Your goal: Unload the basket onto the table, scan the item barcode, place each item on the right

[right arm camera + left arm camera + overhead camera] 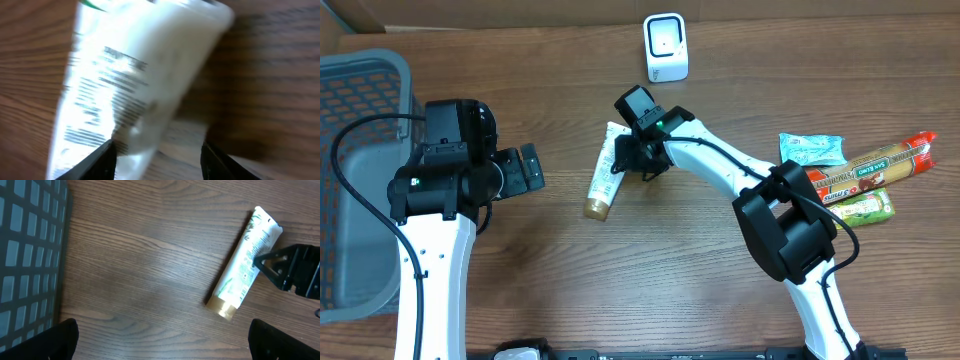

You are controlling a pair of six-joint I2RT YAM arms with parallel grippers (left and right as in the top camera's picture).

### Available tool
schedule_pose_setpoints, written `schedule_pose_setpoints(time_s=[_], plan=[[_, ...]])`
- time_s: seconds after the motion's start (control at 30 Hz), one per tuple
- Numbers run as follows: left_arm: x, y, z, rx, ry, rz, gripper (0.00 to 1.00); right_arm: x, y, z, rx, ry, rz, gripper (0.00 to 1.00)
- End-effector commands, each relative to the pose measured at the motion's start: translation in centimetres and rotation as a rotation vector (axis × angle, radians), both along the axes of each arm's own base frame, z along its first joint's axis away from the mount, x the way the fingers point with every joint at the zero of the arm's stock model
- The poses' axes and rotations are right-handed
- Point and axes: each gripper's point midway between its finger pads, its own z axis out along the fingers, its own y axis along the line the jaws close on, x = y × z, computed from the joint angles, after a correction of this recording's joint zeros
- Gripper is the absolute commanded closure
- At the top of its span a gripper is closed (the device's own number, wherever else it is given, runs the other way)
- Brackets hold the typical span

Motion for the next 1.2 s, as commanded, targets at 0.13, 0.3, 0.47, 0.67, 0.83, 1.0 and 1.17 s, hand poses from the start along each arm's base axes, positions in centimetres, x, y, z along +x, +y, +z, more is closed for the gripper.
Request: schedule_pose_setpoints(time_s=[0.13,0.3,0.47,0.67,0.83,1.0,1.17], plan=[[-0.1,0.1,0.1,0.006,-0.004,-0.013,0.0,-2.1,-4.3,-1.2,-0.221,0.06,0.059,0.45],[-0.1,0.1,0.1,0.005,-0.004,-0.013,0.0,-0.7,-3.8,2.0,-0.232,-0.01,0.144,0.4],[-0.1,0.1,0.1,0.005,-0.004,-0.013,0.01,3.2,-0.6,6.1,-0.124,-0.193,0.189,0.44],[-0.1,0.1,0.1,0.005,-0.004,-0.013,0.0,6.0,4.4,8.2,0.104,-0.352,0.239,0.7],[-0.1,0.1,0.1,0.005,-0.004,-0.013,0.0,6.4,7.7,7.4,0.223,-0.394,0.291,0.72],[-0.1,0.1,0.1,0.006,-0.004,-0.013,0.01,7.0,7.6,4.8,0.175,-0.398,0.278,0.72],[-0.1,0.1,0.1,0.005,-0.004,-0.013,0.0,6.8,7.3,2.6,0.136,-0.375,0.298,0.73]])
